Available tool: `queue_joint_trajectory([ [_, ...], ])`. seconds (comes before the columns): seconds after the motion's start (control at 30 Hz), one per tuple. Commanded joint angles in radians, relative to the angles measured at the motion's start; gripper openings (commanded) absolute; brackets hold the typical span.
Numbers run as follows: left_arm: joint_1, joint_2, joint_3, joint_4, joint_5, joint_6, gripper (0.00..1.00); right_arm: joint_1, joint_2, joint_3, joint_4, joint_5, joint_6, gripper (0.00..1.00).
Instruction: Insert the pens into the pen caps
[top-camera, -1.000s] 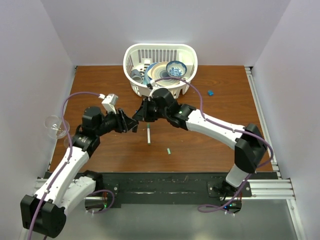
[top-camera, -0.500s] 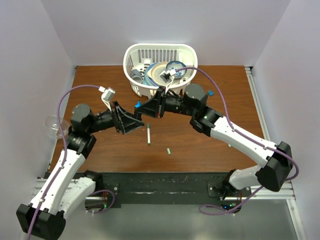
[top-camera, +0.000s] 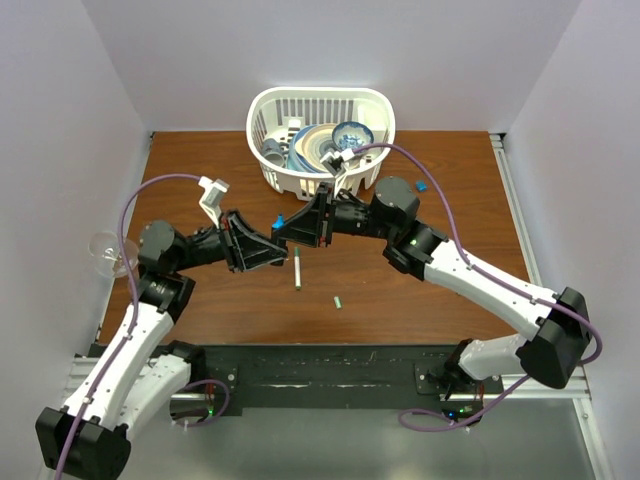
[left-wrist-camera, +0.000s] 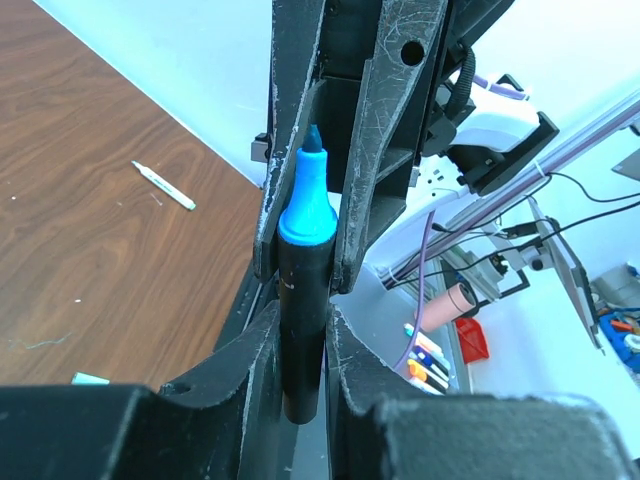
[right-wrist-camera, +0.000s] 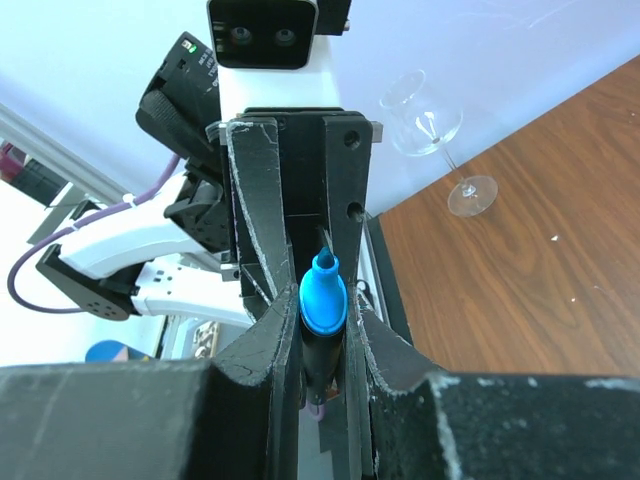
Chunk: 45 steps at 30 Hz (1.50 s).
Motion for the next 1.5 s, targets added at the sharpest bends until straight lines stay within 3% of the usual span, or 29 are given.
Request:
queue_joint_trajectory([
  [0.0,0.002,-0.006,-0.022,0.119,0.024,-0.078,0.18,-0.003,-0.031,-0.012,0.074,-0.006,-0.003,0.00],
  [0.1,0.002,0.004,-0.034,0.150,0.044,-0.099,0.32,-0.003,-0.028,-0.011,0.076,0.000,-0.013,0.00],
  [0.27,0.002,0.014,-0.042,0.144,0.054,-0.087,0.36,-0.004,-0.022,0.006,0.065,0.010,-0.026,0.00],
  [0.4,0.002,0.020,-0.039,0.142,0.054,-0.076,0.21,-0.004,-0.010,0.022,0.056,0.005,-0.036,0.00],
  [0.47,0.002,0.027,-0.037,0.150,0.055,-0.072,0.02,-0.003,-0.008,0.017,0.057,0.010,-0.036,0.00],
  [0.53,0.002,0.031,-0.034,0.144,0.052,-0.061,0.00,-0.003,-0.010,0.018,0.053,0.017,-0.033,0.02],
  [0.6,0.002,0.031,-0.034,0.110,0.038,-0.023,0.00,-0.004,-0.016,0.018,0.022,0.030,-0.025,0.28],
  [0.7,0.002,0.025,-0.019,-0.013,-0.017,0.094,0.00,-0.004,-0.057,0.011,-0.080,0.077,-0.051,0.51],
  [0.83,0.002,0.033,0.033,-0.207,-0.110,0.284,0.00,-0.004,-0.137,-0.029,-0.280,0.250,-0.121,0.57],
  [0.97,0.002,0.025,0.088,-0.462,-0.302,0.513,0.00,-0.026,-0.212,-0.046,-0.488,0.547,-0.212,0.58],
  [1.1,-0.001,-0.001,0.084,-0.550,-0.494,0.605,0.00,-0.123,-0.170,0.046,-0.668,0.805,-0.281,0.61],
  [1.23,0.000,-0.074,0.016,-0.519,-0.555,0.608,0.00,-0.282,-0.048,0.198,-0.778,0.944,-0.315,0.61],
  [1.47,-0.001,-0.101,0.013,-0.521,-0.539,0.602,0.00,-0.572,0.153,0.259,-0.707,0.930,-0.272,0.60],
])
